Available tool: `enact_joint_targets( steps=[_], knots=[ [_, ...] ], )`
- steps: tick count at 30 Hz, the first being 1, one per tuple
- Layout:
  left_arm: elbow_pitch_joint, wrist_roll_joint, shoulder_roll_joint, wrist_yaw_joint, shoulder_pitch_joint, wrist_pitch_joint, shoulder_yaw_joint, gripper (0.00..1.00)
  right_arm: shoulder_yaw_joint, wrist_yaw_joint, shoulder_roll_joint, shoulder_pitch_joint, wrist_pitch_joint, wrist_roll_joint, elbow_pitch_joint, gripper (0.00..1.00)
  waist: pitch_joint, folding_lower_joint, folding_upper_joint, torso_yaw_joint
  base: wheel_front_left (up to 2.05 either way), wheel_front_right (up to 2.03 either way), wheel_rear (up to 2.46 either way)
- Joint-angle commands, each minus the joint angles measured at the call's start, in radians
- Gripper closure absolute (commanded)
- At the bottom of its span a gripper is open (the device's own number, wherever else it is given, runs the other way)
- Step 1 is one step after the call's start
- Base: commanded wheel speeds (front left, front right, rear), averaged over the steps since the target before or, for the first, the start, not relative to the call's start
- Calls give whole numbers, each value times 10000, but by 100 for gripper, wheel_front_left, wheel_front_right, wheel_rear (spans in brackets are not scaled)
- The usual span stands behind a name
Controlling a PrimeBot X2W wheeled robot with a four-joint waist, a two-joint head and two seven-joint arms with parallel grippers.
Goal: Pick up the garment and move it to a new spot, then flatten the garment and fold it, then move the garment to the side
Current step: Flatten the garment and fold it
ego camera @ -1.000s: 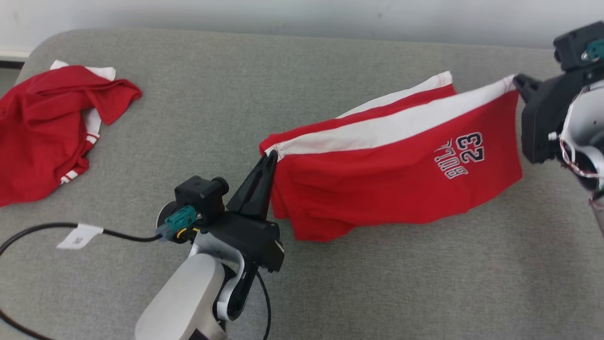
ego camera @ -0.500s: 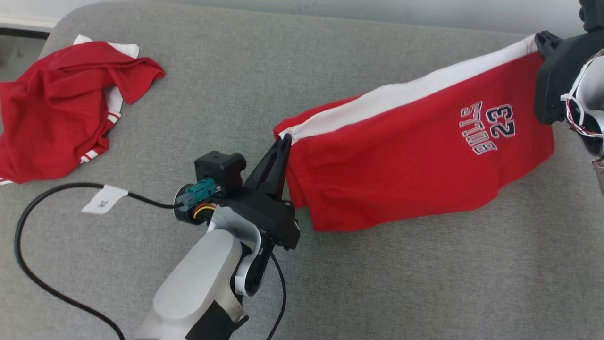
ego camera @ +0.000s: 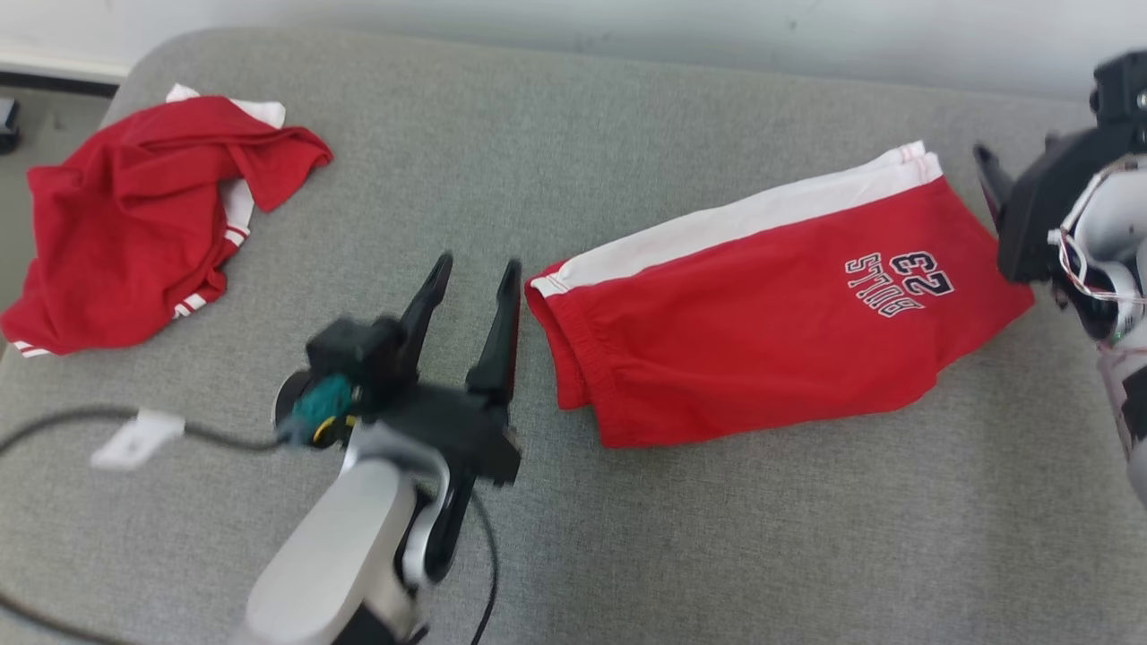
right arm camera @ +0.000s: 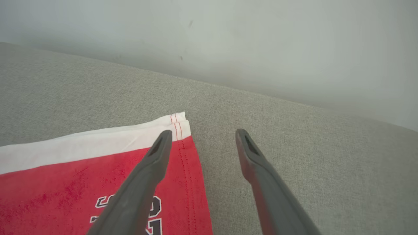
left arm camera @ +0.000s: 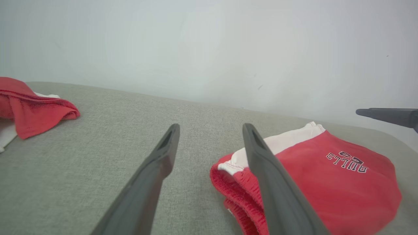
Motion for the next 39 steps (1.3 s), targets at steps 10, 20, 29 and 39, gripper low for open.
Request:
enact_joint_targets(
  steps=[10,20,29,39],
  knots=[
    [-4596,2148,810,690,3244,-108,1250,0,-1164,-22,357,1668,558,348,273,0,-640,1,-1,85,0,0,0],
    [-5677,3204,1512,282,4823,-100,1317,0,-2600,-22,711,2680,620,-423,711,0,-323,1,-1,759,0,0,0],
    [-4931,3125,1998,322,4494,-44,1709,0,-2125,2,943,3363,1483,-867,287,100,-435,1,-1,669,0,0,0],
    [-4690,2913,2016,332,4786,-17,1720,0,-3134,-24,1196,4767,1367,-1355,-1024,100,-1083,1,-1,163,0,0,0]
  ],
)
